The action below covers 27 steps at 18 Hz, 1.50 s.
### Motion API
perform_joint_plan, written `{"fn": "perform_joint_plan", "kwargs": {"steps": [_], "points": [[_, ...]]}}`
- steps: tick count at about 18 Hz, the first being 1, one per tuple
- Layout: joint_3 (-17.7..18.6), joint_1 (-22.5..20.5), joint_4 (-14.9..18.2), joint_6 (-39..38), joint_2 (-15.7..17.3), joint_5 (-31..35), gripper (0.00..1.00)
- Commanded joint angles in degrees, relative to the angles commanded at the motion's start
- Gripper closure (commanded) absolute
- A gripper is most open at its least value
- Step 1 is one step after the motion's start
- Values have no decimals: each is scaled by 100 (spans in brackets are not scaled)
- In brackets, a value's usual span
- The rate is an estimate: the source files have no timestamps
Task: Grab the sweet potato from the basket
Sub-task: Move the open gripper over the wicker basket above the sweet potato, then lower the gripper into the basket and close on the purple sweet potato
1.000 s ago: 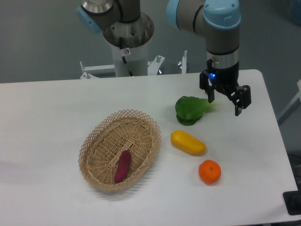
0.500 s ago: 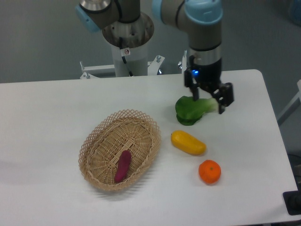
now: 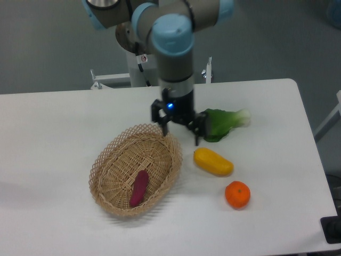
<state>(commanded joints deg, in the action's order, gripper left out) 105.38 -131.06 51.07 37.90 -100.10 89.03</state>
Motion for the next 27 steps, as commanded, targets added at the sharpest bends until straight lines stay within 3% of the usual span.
{"fn": "perform_joint_plan", "kwargs": {"steps": [5,9,18,27], "points": [[149,273,-79,-467,-369,-9,0],[141,352,-597,-644,-773,-9,0],[27,379,-966,-644,-1354,0,0],[-52,379,-1160,-609,-1609,70,0]]}}
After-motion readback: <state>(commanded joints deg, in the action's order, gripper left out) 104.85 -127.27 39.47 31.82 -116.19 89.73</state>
